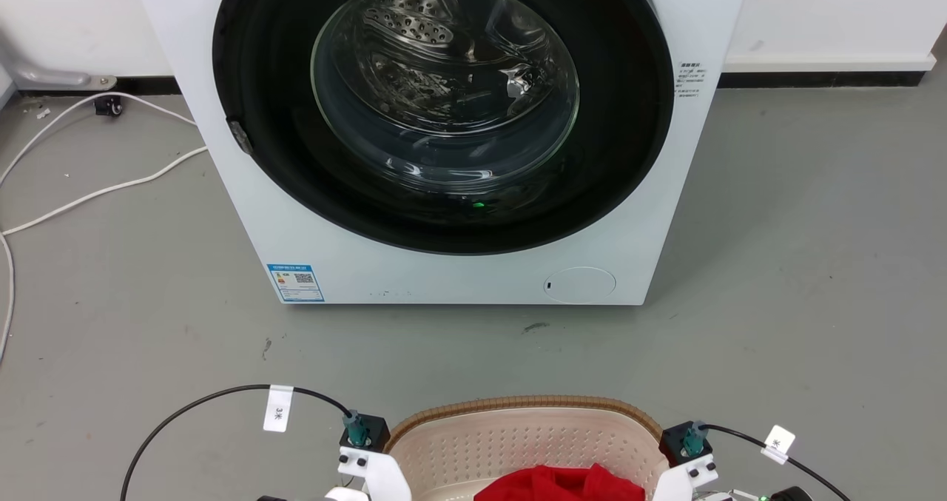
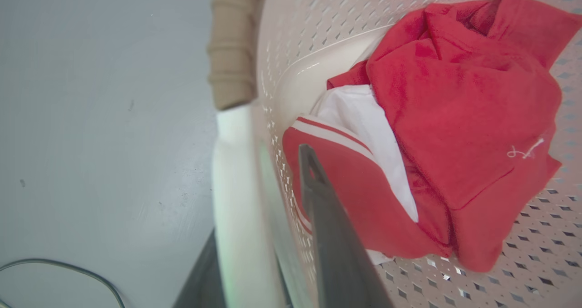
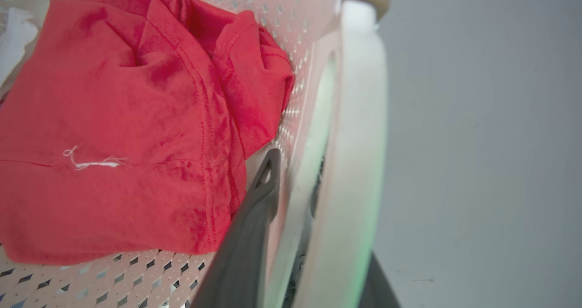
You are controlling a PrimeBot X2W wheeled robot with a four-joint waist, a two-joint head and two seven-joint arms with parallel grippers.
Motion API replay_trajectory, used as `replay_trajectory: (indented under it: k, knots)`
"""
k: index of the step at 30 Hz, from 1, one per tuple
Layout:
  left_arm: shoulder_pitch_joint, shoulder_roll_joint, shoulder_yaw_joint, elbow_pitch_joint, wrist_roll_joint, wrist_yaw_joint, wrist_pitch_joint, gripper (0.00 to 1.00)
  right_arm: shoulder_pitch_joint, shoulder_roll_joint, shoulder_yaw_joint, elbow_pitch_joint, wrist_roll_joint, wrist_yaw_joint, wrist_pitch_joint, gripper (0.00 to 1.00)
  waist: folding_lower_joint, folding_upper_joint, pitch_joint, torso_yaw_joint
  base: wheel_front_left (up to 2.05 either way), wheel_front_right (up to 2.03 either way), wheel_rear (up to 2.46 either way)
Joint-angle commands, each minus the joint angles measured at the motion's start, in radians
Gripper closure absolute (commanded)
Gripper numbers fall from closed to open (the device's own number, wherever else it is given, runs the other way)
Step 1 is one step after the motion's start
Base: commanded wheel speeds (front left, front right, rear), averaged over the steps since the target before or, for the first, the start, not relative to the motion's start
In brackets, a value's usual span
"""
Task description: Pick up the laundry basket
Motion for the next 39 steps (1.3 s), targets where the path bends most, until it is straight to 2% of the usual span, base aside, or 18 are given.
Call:
replay_trajectory:
  k: [1,39]
  knots:
    - [-0.005,-0.028,-0.010,-0.019,-0.006,-0.015,-0.016,1.00,0.008,0.024,0.014,-0.009,0.001,0.012,-0.007,1.00,0.0001,-0.0001,-0.001,0.000,0.00,0.00,0.00]
    - [-0.037,-0.025,-0.100,0.014,-0.096,-0.015,-0.067,1.00,-0.005,0.017,0.032,-0.005,0.021,0.012,-0.022,1.00,0.0001,-0.0001,0.000,-0.009,0.00,0.00,0.00]
